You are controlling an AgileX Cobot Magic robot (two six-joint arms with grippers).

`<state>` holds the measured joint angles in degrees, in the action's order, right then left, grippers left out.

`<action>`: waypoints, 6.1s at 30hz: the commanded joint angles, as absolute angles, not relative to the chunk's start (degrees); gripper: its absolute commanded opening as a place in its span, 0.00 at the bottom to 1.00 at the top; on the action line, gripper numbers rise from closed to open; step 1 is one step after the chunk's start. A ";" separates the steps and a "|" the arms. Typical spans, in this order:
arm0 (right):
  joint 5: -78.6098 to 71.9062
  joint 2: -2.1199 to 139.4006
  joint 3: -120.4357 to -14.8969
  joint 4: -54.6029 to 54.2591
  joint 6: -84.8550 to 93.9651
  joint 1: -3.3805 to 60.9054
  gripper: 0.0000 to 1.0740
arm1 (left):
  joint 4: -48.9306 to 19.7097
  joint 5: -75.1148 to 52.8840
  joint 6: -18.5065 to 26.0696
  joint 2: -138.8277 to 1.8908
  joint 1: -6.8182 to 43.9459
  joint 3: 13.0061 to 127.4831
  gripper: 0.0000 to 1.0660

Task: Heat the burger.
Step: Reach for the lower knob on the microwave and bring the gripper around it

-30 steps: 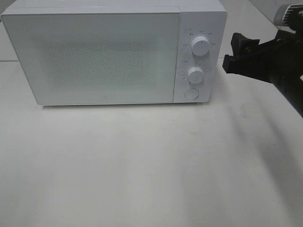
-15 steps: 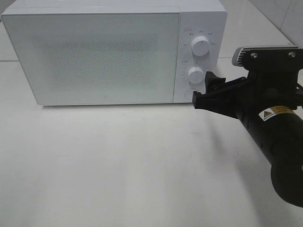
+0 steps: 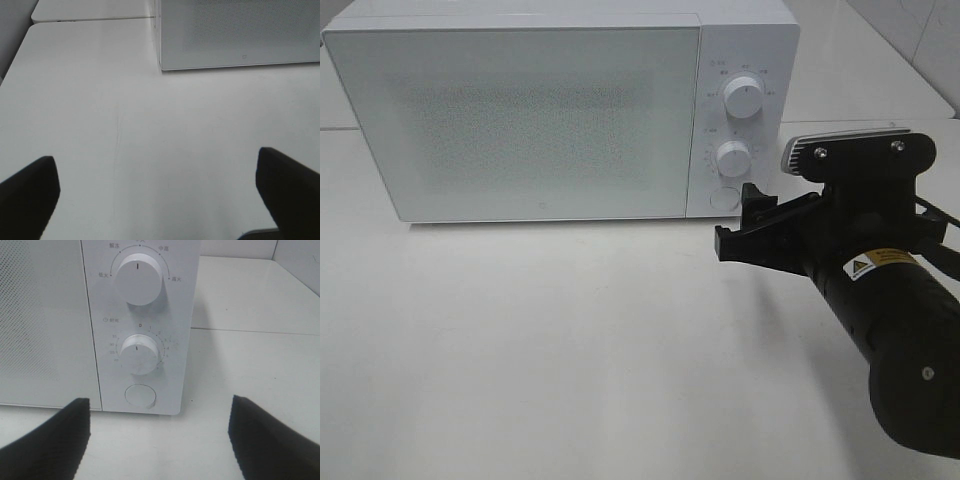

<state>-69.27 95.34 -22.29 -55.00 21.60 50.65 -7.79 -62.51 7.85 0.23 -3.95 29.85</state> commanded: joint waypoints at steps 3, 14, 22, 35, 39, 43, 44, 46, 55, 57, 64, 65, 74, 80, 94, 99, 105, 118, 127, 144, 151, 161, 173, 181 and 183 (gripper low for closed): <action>-80.21 96.09 -22.98 -54.55 18.62 49.68 0.70 | -8.02 -61.65 7.51 1.66 -4.24 29.74 0.94; -79.81 103.59 -29.56 -48.70 18.22 44.98 0.70 | -8.02 -61.65 7.51 1.66 -4.24 29.74 0.94; -79.30 107.60 -33.92 -45.49 18.16 42.06 0.70 | -8.02 -61.65 7.51 1.66 -4.24 29.74 0.94; -76.72 114.13 -41.65 -43.49 18.11 38.67 0.70 | -8.02 -61.65 7.51 1.66 -4.24 29.74 0.94; -76.49 115.34 -42.91 -42.80 17.82 37.99 0.70 | -8.02 -61.65 7.51 1.66 -4.24 29.74 0.94; -75.23 118.03 -45.21 -42.63 17.30 37.36 0.70 | -8.02 -61.65 7.51 1.66 -4.24 29.74 0.94; -75.23 118.03 -45.21 -42.63 17.30 37.36 0.70 | -8.02 -61.65 7.51 1.66 -4.24 29.74 0.94; -75.23 118.77 -46.12 -42.69 17.25 36.90 0.70 | -8.02 -61.65 7.51 1.66 -4.24 29.74 0.94; -75.06 119.86 -47.21 -42.74 16.90 36.15 0.67 | -8.02 -61.65 7.51 1.66 -4.24 29.74 0.94; -75.06 119.92 -47.21 -42.74 16.73 36.15 0.64 | -8.02 -61.65 7.51 1.66 -4.24 29.74 0.94; -74.08 119.92 -47.21 -42.74 16.56 36.15 0.31 | -8.02 -61.65 7.51 1.66 -4.24 29.74 0.94; -74.08 119.92 -47.21 -42.74 16.50 36.15 0.25 | -8.02 -61.65 7.51 1.66 -4.24 29.74 0.94; -74.37 119.92 -47.21 -42.74 16.50 36.15 0.03 | -8.02 -61.65 7.51 1.66 -4.24 29.74 0.94; -75.75 119.92 -47.21 -42.46 15.30 36.15 0.04 | -8.02 -61.65 7.51 1.66 -4.24 29.74 0.94; -75.52 119.81 -47.21 -38.22 -2.92 36.15 0.04 | -8.02 -61.65 7.51 1.66 -4.24 29.74 0.94; -75.46 119.81 -47.21 -37.18 -12.26 36.15 0.04 | -8.02 -61.65 7.51 1.66 -4.24 29.74 0.94; -76.49 119.81 -47.21 -33.52 -24.18 36.15 0.04 | -8.02 -61.65 7.51 1.66 -4.24 29.74 0.94; -80.27 119.81 -47.15 -29.51 -42.86 36.15 0.04 | -8.02 -61.65 7.51 1.66 -4.24 29.74 0.94; -80.44 119.81 -47.15 -29.62 -45.55 36.15 0.05 | -8.02 -61.65 7.51 1.66 -4.24 29.74 0.94; -80.44 119.81 -47.15 -29.62 -60.22 36.15 0.05 | -8.02 -61.65 7.51 1.66 -4.24 29.74 0.94; -80.44 119.81 -47.15 -29.85 -70.36 36.15 0.05 | -8.02 -61.65 7.51 1.66 -4.24 29.74 0.94; -80.44 119.81 -47.15 -32.31 -83.94 36.15 0.05 | -8.02 -61.65 7.51 1.66 -4.24 29.74 0.94; -80.44 119.81 -47.15 -34.15 -94.54 36.15 0.05 | -8.02 -61.65 7.51 1.66 -4.24 29.74 0.94; -80.39 119.81 -47.21 -34.15 -98.20 36.15 0.04 | -8.02 -61.65 7.51 1.66 -4.24 29.74 0.94; -80.39 119.81 -47.21 -34.15 -98.32 36.15 0.04 | -8.02 -61.65 7.51 1.66 -4.24 29.74 0.94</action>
